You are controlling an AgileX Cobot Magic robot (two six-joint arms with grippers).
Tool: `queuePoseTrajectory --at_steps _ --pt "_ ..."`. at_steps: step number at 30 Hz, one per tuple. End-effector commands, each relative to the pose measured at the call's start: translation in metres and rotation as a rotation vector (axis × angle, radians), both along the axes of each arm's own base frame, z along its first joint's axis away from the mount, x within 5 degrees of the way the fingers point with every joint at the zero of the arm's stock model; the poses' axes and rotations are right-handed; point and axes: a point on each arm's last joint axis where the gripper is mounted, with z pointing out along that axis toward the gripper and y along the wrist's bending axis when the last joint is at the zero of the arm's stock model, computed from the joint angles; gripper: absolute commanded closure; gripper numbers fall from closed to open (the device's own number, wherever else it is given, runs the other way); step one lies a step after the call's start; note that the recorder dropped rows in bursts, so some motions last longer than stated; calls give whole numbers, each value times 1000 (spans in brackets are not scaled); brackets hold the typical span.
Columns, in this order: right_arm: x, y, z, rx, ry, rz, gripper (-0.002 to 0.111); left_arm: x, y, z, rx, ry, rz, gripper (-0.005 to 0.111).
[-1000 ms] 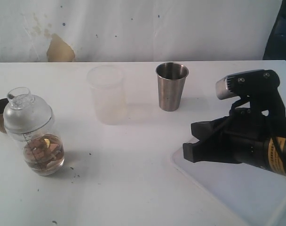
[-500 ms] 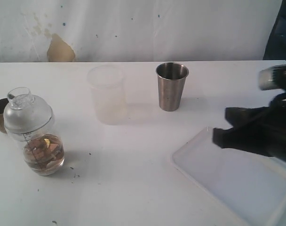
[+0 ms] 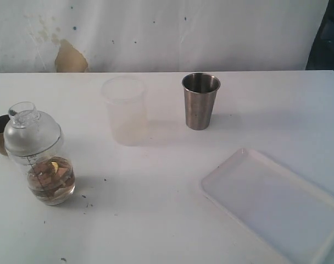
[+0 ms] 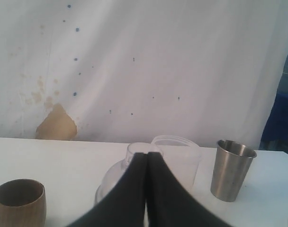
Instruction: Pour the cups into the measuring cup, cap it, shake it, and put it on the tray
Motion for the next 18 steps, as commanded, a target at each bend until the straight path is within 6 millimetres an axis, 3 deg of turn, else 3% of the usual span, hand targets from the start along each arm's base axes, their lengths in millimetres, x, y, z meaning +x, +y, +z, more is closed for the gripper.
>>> queuePoseTrajectory --at_steps 1,3,7,12,15,17,18 --pt "11 0 5 -14 34 -110 108 -1 0 -2 -13 3 -5 107" --pt "25 10 11 -82 81 -116 108 -1 0 -2 -13 3 -5 107" --pt "59 33 27 -422 269 -166 108 -1 0 -2 -13 3 -5 107" --pt "109 69 23 -975 863 -159 108 -1 0 -2 -12 4 -3 107" --pt "115 95 6 -1249 1251 241 108 -1 0 -2 -11 7 -2 107" --pt "112 106 -4 -1210 1369 501 108 -1 0 -2 -11 7 -2 107" --pt "113 109 -6 -1144 1343 554 108 -1 0 -2 -11 7 -2 107"
